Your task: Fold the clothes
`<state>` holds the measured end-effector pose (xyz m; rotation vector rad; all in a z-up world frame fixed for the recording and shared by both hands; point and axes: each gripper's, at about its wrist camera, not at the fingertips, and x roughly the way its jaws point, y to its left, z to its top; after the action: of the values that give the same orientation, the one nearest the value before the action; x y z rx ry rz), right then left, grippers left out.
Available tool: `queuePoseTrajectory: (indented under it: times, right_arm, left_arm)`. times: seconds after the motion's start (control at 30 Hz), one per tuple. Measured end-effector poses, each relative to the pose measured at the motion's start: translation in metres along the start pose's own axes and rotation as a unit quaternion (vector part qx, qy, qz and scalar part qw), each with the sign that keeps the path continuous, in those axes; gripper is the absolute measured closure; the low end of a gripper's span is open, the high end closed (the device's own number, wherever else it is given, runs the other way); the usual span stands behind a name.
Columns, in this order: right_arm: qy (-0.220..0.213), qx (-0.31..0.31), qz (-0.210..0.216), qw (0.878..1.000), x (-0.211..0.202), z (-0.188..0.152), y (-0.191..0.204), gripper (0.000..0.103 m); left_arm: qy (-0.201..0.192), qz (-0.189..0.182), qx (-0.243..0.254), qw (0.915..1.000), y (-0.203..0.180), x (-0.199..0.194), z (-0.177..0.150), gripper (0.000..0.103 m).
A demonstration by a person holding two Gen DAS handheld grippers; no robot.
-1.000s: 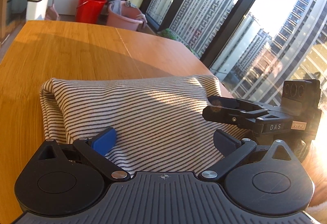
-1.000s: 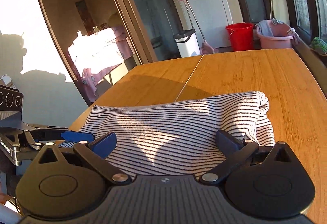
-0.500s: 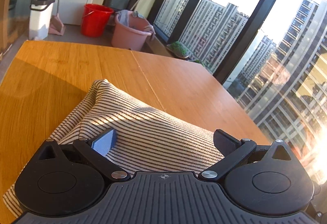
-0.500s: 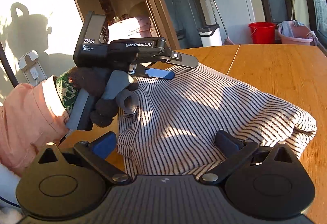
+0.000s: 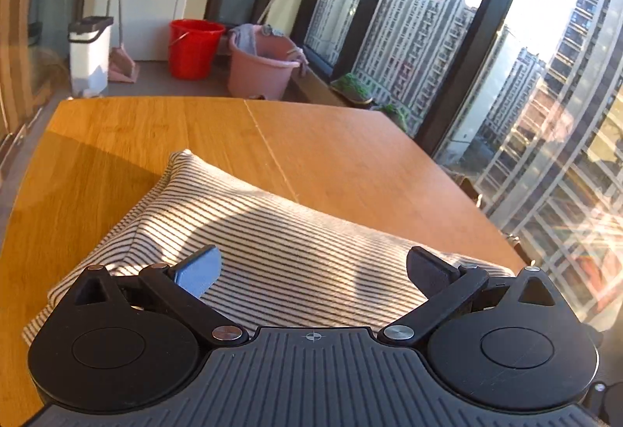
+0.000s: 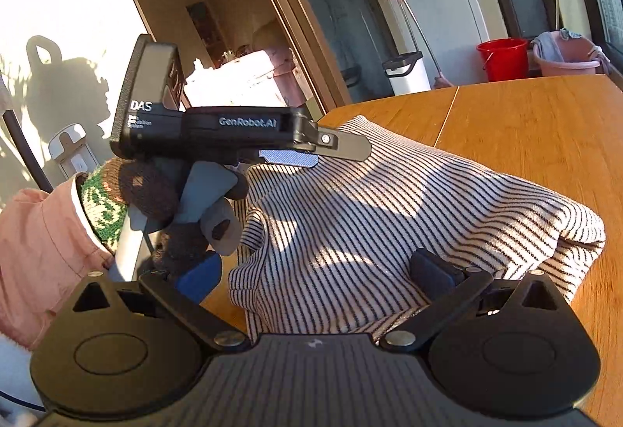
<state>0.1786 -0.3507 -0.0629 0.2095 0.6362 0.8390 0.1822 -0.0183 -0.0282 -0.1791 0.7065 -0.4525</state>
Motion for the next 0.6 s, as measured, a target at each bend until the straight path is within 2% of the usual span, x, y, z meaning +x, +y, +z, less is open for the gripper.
queuePoseTrajectory:
  times: [0.1,0.17,0.2,0.3,0.37,0.47,0.6]
  right_arm:
    - [-0.001,0.002,0.002,1.0,0.0,0.001,-0.002,0.0]
    - [-0.001,0.0,0.0,1.0,0.0,0.001,-0.001,0.0]
    - [0.0,-0.002,-0.001,1.0,0.001,0.001,0.0,0.0]
    - [0.005,-0.012,-0.009,1.0,0.001,0.001,0.005,0.0]
    - [0.009,-0.016,-0.011,1.0,0.001,0.001,0.006,0.0]
    - [0.013,-0.016,0.005,1.0,-0.002,0.002,0.002,0.0]
    - [0.003,-0.033,0.023,0.999,-0.033,0.013,-0.003,0.0]
  left_arm:
    - [0.004,-0.026,-0.004,0.9997,-0.011,-0.008,-0.001,0.0]
    - [0.042,-0.043,-0.018,0.9981,-0.011,0.004,-0.005,0.0]
    - [0.062,-0.037,-0.026,0.997,-0.01,0.011,-0.012,0.0]
    - [0.051,-0.033,-0.027,0.9978,-0.006,0.015,-0.019,0.0]
    - [0.049,-0.033,-0.048,0.9971,-0.003,0.016,-0.018,0.0]
    - [0.051,-0.028,-0.055,0.9968,-0.002,0.015,-0.015,0.0]
    - [0.034,-0.01,-0.077,0.9964,0.004,0.001,-0.009,0.0]
